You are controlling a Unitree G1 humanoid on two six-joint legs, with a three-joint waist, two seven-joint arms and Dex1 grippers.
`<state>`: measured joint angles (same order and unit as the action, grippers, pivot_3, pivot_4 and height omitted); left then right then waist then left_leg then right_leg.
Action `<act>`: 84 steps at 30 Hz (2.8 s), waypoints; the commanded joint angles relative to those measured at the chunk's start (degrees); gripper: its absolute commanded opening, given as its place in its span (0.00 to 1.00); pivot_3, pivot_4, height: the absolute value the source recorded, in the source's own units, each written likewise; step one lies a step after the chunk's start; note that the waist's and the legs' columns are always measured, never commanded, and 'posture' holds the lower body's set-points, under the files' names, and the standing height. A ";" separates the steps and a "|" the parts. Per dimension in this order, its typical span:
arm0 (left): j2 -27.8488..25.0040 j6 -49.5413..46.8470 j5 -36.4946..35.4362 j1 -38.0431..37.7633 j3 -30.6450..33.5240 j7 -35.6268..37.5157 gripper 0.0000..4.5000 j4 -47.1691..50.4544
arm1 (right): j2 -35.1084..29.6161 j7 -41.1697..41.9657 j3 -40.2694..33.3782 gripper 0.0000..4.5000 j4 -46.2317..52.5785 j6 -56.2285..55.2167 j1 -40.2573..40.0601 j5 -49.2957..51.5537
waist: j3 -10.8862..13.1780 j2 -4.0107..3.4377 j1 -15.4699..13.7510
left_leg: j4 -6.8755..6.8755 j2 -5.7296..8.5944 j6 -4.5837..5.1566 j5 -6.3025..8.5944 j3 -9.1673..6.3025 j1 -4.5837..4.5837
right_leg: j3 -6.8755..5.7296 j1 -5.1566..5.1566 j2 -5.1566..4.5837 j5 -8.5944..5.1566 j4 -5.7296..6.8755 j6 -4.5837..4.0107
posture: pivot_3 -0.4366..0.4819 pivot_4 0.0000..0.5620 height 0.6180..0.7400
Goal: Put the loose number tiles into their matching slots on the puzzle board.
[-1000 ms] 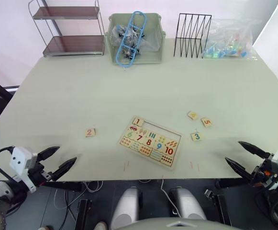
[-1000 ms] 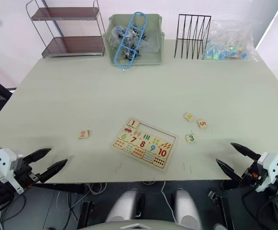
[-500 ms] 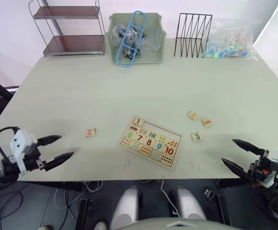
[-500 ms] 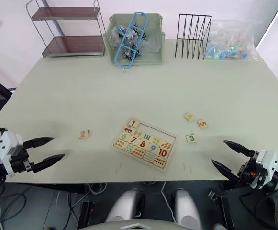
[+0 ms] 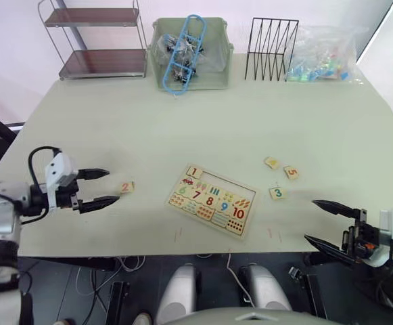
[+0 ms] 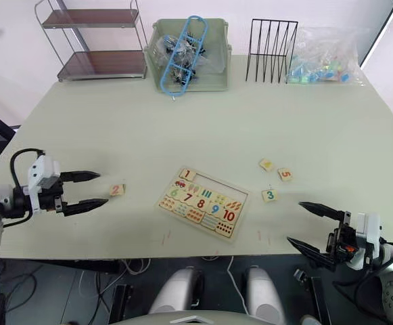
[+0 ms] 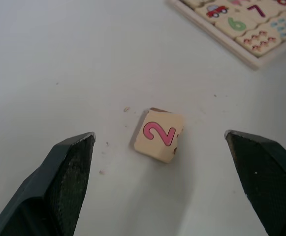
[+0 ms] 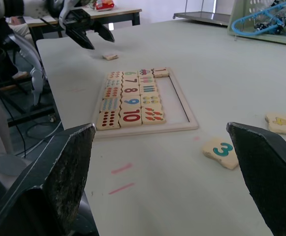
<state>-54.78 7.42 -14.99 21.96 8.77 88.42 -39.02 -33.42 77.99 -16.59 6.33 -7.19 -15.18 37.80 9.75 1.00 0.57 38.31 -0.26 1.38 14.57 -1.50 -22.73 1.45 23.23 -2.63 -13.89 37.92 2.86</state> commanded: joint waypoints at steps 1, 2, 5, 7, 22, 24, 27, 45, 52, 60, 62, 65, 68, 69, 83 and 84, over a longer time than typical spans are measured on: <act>-1.88 5.74 -2.21 4.57 -5.99 4.08 0.99 -5.70 | -0.49 1.03 -0.77 1.00 1.05 -0.98 0.56 0.77 | 0.00 0.00 0.01 | 0.00 -0.01 0.00 0.00 -0.01 0.02 | 0.02 0.00 -0.01 0.00 0.02 0.00 | 0.48 0.27 1.00; -2.00 7.01 -2.38 6.07 -7.88 4.08 0.99 -7.54 | -0.51 1.21 -0.78 1.00 0.88 -1.00 0.73 0.76 | 0.00 0.00 0.00 | 0.00 0.00 0.00 0.00 -0.01 0.00 | 0.02 0.00 -0.01 0.00 0.01 0.01 | 0.48 0.27 1.00; -2.64 12.18 -2.12 10.46 -14.92 4.08 0.99 -13.04 | -0.57 1.50 -0.69 1.00 0.49 -1.22 1.39 0.63 | 0.00 0.00 0.05 | 0.01 -0.01 0.00 0.00 -0.10 0.00 | 0.01 0.00 -0.01 0.01 0.03 0.02 | 0.48 0.27 1.00; -3.20 14.47 -2.88 12.50 -19.06 4.08 0.99 -15.38 | -0.63 1.55 -0.78 1.00 0.65 -1.14 1.61 0.68 | 0.01 0.02 0.11 | 0.01 -0.01 0.00 0.00 -0.11 -0.01 | 0.01 0.00 0.00 0.01 0.04 0.02 | 0.48 0.27 1.00; -1.85 22.13 -3.39 18.69 -28.45 4.08 0.89 -26.51 | -1.31 1.16 -1.39 1.00 1.87 -0.68 2.18 0.65 | 0.00 0.00 0.08 | 0.01 0.00 0.01 0.00 -0.12 0.02 | 0.01 0.00 0.01 0.00 0.08 0.02 | 0.48 0.27 1.00; -1.78 22.64 -3.37 18.35 -28.77 4.08 0.73 -26.70 | -1.41 0.89 -1.35 1.00 2.22 -0.50 2.20 0.71 | 0.00 0.00 0.06 | 0.01 -0.01 0.01 0.00 -0.12 0.02 | 0.01 0.00 0.00 0.01 0.08 0.02 | 0.48 0.27 1.00; -1.62 23.62 -3.34 17.34 -28.81 4.08 0.37 -26.90 | -1.57 0.52 -1.12 1.00 2.75 -0.20 2.37 0.77 | 0.00 0.00 0.06 | 0.02 -0.01 0.01 0.00 -0.12 0.02 | 0.01 0.00 0.00 0.01 0.08 0.02 | 0.48 0.27 1.00; -1.85 24.20 -2.57 17.92 -27.44 4.08 0.21 -25.66 | -1.96 2.54 -0.03 1.00 3.13 0.66 3.99 1.89 | -0.01 -0.02 0.06 | 0.02 0.00 0.01 0.00 -0.10 0.02 | 0.02 0.00 0.00 0.01 0.08 0.03 | 0.48 0.27 1.00; -3.48 18.42 -8.49 19.77 -30.45 4.08 0.21 -17.23 | -2.09 2.81 0.18 1.00 2.93 0.97 4.89 1.93 | 0.01 0.01 -0.07 | 0.05 0.00 0.01 0.00 -0.15 -0.03 | 0.00 0.00 0.00 0.01 0.07 0.03 | 0.48 0.27 1.00; -3.10 7.67 -11.85 25.66 -32.66 4.08 0.21 -10.71 | -1.24 2.68 0.24 1.00 1.16 -0.25 6.44 1.18 | 0.04 0.05 0.19 | 0.06 0.02 0.01 0.00 -0.19 -0.07 | -0.04 0.00 0.02 0.01 0.07 0.03 | 0.48 0.27 1.00; -2.20 5.93 -12.38 27.18 -32.01 4.08 0.21 -9.78 | -0.92 2.32 0.18 1.00 1.39 -0.51 6.07 1.01 | 0.05 0.06 0.21 | 0.06 0.02 0.01 0.00 -0.19 -0.07 | -0.03 0.00 0.03 0.01 0.07 0.03 | 0.48 0.27 1.00; -1.13 4.47 -13.41 29.12 -31.82 4.08 0.21 -8.30 | -0.34 2.05 0.20 1.00 2.00 -1.10 4.91 0.66 | 0.05 0.06 0.11 | 0.07 0.01 0.01 -0.01 -0.19 -0.07 | -0.05 0.00 0.06 0.01 0.08 0.03 | 0.48 0.27 1.00; 0.45 2.21 -12.41 32.05 -31.84 4.08 0.21 -8.27 | 0.32 1.26 0.41 1.00 2.72 -1.82 4.06 0.20 | 0.08 0.11 -0.07 | 0.08 0.04 0.01 -0.01 -0.19 -0.11 | -0.07 0.00 0.07 0.01 0.08 0.03 | 0.48 0.27 1.00; 1.06 1.11 -11.63 33.13 -31.70 4.08 0.21 -8.58 | 0.58 0.85 0.48 1.00 2.99 -2.01 3.91 0.06 | 0.08 0.11 -0.09 | 0.09 0.04 0.01 -0.01 -0.19 -0.12 | -0.06 0.00 0.07 0.01 0.08 0.03 | 0.48 0.27 1.00; 11.20 -4.80 0.09 44.90 -34.37 4.08 0.21 -8.20 | 2.90 -3.13 0.81 1.00 5.55 -3.65 1.99 -0.81 | 0.14 0.17 0.17 | 0.09 0.14 0.01 -0.01 -0.16 -0.12 | 0.00 0.00 0.22 0.00 0.08 0.02 | 0.48 0.27 1.00; 11.23 -6.04 -0.40 45.39 -36.04 4.08 0.21 -7.27 | 2.97 -3.30 0.85 1.00 5.69 -3.67 1.94 -0.87 | 0.14 0.18 0.16 | 0.09 0.14 0.01 -0.01 -0.15 -0.13 | -0.01 0.00 0.22 0.00 0.08 0.02 | 0.48 0.27 1.00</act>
<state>-43.38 2.98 -15.57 65.35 -25.63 90.90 -48.40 -30.55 75.12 -15.43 10.22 -9.94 -12.98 36.47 9.89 1.18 0.73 38.40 -0.12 1.38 14.56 -1.67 -22.87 1.45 23.22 -2.41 -13.89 38.01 2.88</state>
